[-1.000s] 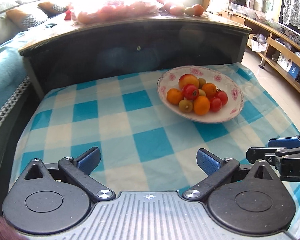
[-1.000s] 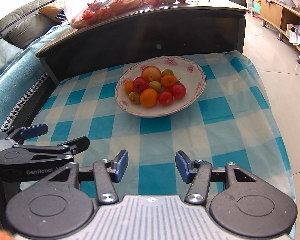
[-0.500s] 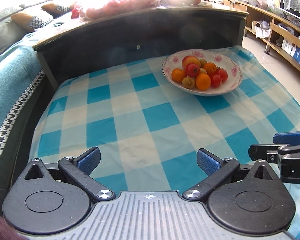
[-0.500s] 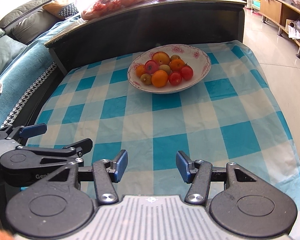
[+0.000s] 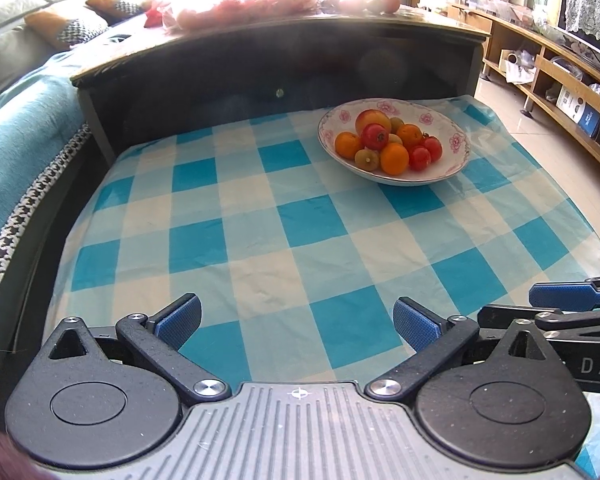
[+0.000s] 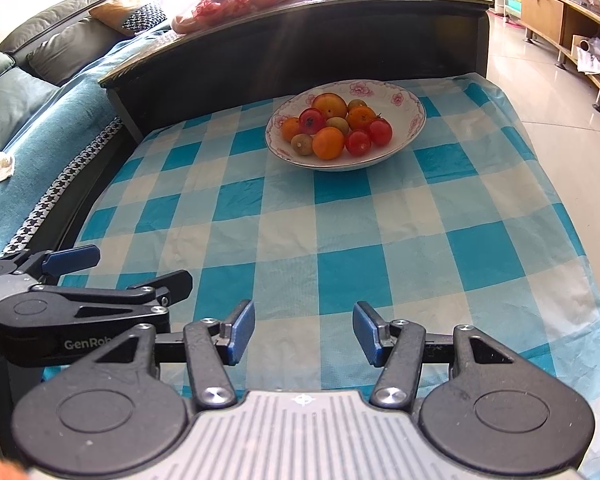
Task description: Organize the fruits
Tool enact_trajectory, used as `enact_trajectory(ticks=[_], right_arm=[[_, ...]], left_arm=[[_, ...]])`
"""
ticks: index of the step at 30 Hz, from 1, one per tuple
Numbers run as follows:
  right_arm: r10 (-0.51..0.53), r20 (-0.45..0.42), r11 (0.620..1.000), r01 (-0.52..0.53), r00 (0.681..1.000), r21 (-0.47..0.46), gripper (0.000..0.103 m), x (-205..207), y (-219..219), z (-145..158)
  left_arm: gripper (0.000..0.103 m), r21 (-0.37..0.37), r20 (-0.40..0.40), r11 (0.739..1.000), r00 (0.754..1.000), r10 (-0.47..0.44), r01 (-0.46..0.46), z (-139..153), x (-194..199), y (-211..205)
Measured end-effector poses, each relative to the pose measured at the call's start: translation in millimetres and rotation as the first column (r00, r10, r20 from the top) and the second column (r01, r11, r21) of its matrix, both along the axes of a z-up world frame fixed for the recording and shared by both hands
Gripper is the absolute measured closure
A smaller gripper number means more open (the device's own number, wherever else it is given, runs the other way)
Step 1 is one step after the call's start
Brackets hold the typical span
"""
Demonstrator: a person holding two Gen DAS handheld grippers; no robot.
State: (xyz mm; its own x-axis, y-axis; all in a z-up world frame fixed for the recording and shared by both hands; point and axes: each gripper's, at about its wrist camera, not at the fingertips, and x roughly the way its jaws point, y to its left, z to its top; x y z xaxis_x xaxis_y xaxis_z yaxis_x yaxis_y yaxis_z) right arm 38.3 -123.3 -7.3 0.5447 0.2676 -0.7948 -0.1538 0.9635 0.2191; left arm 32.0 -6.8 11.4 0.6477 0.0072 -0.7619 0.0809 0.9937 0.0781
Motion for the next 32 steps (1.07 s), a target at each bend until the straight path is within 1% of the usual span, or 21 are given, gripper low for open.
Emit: enact_trajectory(ticks=[16, 32], right_arm=[[0.000, -0.010, 1.000, 0.000, 1.000, -0.004, 0.046, -8, 2, -1], [-0.002, -0.002, 1.000, 0.002, 1.000, 0.000, 0.046, -15, 4, 0]], left_arm=[[0.000, -0.009, -0.024, 1.000, 1.000, 0.008, -0.009, -5, -11, 3], [0.000, -0.019, -0.010, 1.000, 1.000, 0.014, -0.014, -2, -18, 5]])
